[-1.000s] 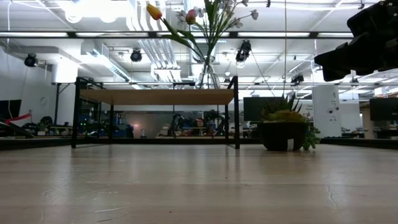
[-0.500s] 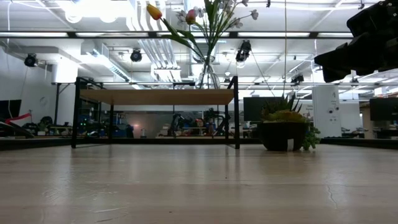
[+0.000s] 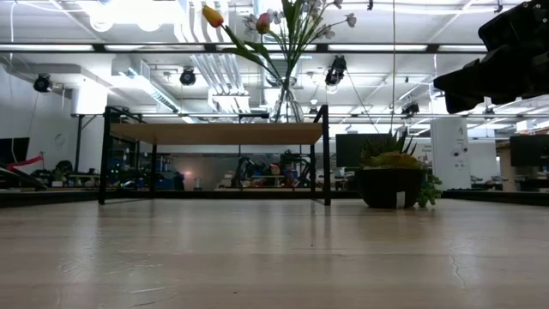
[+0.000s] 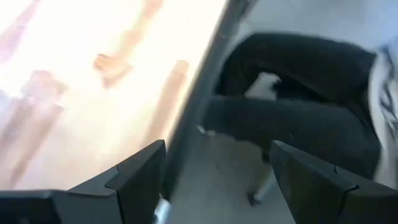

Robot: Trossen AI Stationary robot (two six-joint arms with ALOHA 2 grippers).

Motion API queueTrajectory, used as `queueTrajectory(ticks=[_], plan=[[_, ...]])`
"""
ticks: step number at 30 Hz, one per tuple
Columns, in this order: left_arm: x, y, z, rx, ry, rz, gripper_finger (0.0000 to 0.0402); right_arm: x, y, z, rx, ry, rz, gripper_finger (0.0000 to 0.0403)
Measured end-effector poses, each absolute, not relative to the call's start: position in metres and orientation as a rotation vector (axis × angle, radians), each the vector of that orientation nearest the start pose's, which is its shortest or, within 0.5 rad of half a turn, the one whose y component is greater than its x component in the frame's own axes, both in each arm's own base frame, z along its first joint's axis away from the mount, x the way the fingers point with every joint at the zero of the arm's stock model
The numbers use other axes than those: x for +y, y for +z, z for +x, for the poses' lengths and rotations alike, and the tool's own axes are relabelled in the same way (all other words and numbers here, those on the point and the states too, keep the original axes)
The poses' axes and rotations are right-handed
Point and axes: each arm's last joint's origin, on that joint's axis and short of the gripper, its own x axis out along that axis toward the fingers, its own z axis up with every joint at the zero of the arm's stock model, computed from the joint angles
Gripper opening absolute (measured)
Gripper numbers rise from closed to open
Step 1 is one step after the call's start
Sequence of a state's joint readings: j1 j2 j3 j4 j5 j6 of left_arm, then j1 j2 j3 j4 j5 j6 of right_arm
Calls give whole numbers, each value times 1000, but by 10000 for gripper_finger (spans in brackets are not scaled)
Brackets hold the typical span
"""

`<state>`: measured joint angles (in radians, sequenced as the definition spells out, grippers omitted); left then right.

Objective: Pick and place flowers into a vace then onto a shelf
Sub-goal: Put the transparent flower vase on the shelf

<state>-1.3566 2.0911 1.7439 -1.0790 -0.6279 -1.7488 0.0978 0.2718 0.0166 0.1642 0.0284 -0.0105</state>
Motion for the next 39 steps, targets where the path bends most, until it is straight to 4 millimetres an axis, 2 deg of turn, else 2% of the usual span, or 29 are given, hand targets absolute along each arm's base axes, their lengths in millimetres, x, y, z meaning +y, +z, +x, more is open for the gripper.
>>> queueTrajectory(ticks=[9,14,20,27,39], plan=[[-369,173,99,856,409,-352,272,10,162,114,90,70,-28,13],[-355,161,96,841,480,-303,272,10,162,114,91,70,-28,13],[-345,160,94,816,560,-281,272,10,161,114,93,70,-28,13],[-334,168,92,775,669,-242,272,10,161,114,94,70,-24,13],[-324,173,88,765,744,-154,272,10,161,114,102,70,-17,13]])
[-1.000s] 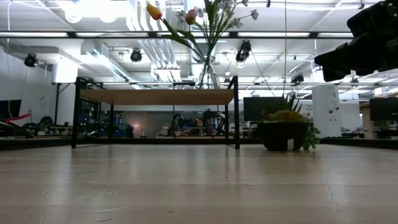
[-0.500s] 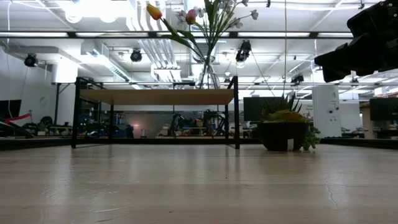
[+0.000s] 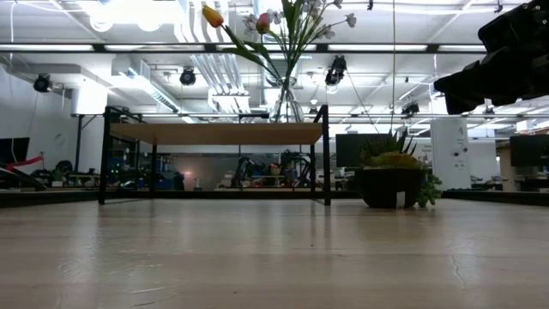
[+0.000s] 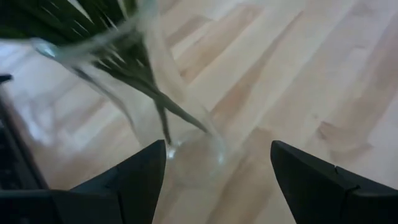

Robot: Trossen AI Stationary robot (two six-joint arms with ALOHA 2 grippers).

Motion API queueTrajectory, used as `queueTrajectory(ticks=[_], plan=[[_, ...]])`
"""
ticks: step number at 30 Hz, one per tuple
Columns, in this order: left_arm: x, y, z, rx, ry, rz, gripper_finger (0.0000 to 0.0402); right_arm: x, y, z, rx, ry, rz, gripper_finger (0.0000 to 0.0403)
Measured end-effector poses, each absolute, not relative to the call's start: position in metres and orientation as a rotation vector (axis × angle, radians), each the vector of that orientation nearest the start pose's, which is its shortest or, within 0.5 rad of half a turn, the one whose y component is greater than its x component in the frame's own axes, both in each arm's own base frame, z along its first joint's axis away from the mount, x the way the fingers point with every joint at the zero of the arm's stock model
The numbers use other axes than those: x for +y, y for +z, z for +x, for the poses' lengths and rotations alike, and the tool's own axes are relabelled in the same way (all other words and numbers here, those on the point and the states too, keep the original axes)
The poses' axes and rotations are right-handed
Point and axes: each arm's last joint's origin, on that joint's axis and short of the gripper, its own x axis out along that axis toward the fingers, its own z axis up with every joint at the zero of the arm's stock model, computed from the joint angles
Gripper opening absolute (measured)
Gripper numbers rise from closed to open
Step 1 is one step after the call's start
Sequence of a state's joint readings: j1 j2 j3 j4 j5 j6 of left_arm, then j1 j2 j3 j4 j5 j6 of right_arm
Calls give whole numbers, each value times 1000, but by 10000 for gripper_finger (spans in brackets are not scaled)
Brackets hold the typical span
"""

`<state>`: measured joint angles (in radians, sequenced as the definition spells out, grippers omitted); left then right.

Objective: Pick and place flowers into a vace then onto a shelf
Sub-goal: Put the transparent flower vase on the shelf

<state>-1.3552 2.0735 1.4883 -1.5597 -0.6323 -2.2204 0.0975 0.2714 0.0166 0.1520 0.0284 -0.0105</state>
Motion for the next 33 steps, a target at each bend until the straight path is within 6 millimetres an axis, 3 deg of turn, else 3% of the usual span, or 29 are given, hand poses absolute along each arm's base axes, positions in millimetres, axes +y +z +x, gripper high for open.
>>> queueTrajectory(ticks=[7,16,26,33], plan=[[-322,173,87,778,762,-140,272,10,160,114,106,70,-17,13],[-315,188,84,861,752,-143,272,10,160,114,110,69,-13,13],[-296,171,80,785,835,-147,272,10,160,114,110,70,-15,13],[-291,166,82,689,783,-113,272,10,159,113,117,70,-17,13]])
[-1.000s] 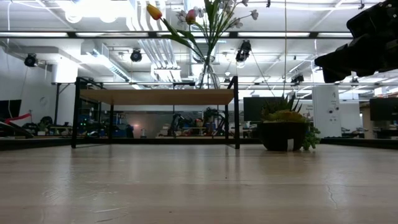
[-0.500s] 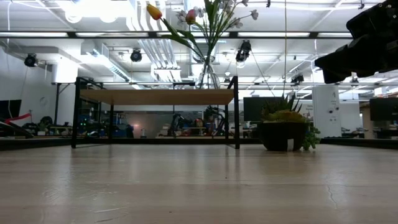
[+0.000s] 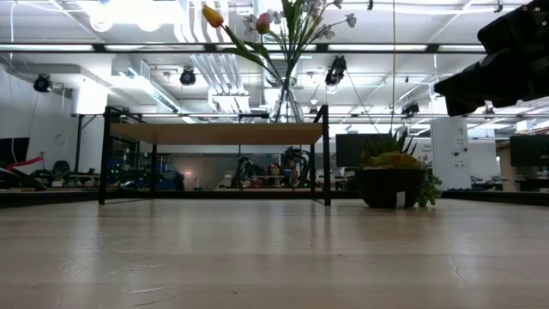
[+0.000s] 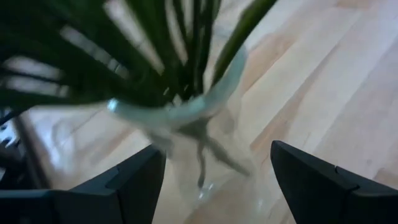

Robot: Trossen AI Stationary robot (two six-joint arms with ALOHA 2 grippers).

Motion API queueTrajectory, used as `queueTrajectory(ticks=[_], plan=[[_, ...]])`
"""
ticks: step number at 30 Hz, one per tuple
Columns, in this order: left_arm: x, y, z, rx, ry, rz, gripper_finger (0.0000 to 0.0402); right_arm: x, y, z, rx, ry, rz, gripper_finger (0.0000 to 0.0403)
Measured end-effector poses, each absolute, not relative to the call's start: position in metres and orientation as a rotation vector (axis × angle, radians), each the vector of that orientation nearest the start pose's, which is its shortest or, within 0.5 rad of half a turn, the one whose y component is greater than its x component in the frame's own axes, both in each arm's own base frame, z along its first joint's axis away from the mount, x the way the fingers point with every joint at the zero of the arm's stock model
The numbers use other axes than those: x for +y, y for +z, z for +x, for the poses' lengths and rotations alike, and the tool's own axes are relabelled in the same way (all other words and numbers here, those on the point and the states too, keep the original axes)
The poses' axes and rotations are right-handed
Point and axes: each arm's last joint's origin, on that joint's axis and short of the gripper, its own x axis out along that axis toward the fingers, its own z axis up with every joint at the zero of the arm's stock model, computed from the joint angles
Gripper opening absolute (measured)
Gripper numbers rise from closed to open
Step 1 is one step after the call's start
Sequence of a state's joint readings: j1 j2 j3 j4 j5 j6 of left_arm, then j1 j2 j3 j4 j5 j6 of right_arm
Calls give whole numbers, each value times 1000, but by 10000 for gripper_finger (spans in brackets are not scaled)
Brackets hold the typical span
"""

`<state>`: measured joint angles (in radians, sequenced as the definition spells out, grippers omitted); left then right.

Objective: Pick and place flowers into a vace then onto a shelf
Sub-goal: Put the transparent flower vase on the shelf

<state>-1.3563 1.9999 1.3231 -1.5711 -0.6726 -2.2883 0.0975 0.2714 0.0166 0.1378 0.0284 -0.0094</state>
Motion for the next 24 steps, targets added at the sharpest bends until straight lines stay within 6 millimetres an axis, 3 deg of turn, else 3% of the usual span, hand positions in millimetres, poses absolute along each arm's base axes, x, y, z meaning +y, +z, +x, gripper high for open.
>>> queueTrajectory(ticks=[13,24], plan=[[-277,157,84,544,743,-96,272,10,159,113,118,69,-12,13],[-260,138,93,500,776,-93,272,10,159,113,118,69,-9,13]])
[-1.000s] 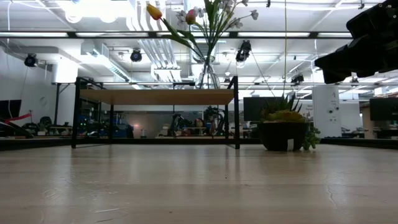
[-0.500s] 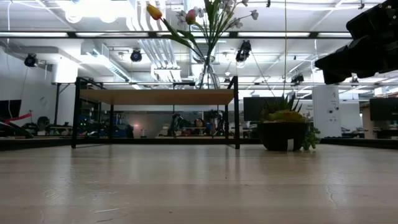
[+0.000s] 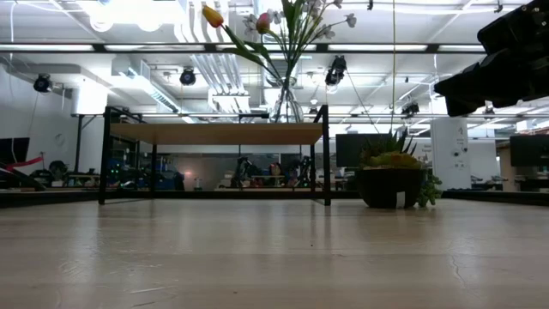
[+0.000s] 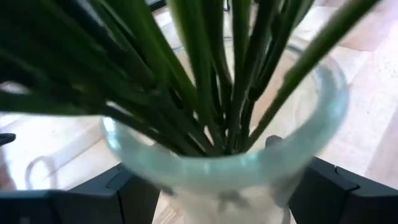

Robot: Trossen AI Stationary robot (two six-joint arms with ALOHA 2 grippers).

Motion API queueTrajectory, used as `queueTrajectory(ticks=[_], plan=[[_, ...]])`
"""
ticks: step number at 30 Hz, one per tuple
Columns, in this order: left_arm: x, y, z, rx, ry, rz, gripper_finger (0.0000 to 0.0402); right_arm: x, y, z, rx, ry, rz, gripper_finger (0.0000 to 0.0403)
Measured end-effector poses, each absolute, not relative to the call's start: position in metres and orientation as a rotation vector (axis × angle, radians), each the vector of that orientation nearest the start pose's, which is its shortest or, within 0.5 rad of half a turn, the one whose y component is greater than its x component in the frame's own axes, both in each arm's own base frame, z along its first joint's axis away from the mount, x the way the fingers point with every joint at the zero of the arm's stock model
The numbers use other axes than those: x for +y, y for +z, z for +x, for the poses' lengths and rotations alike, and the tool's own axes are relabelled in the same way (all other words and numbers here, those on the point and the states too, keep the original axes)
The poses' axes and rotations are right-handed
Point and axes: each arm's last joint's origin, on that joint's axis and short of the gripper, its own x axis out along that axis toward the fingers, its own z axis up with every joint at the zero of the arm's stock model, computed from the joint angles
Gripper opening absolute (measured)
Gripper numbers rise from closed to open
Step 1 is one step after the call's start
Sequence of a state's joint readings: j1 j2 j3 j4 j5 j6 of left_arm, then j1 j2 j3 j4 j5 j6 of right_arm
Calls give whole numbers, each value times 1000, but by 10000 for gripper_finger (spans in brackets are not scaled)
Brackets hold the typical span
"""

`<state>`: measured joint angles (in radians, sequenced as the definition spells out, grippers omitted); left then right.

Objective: Pick and place flowers into a vace then onto a shelf
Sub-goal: Put the transparent flower vase on the shelf

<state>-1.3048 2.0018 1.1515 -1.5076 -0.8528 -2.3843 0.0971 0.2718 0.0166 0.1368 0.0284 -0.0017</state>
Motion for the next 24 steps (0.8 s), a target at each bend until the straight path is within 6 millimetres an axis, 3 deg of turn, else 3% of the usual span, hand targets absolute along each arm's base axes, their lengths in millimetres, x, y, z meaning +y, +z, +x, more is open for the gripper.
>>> queueTrajectory(ticks=[10,21,24], plan=[[-262,137,94,522,760,-78,262,10,159,113,119,69,-7,13],[-260,139,95,492,721,-15,170,10,159,113,119,69,-7,13],[-260,139,95,487,718,-16,168,10,159,113,120,69,-3,13]])
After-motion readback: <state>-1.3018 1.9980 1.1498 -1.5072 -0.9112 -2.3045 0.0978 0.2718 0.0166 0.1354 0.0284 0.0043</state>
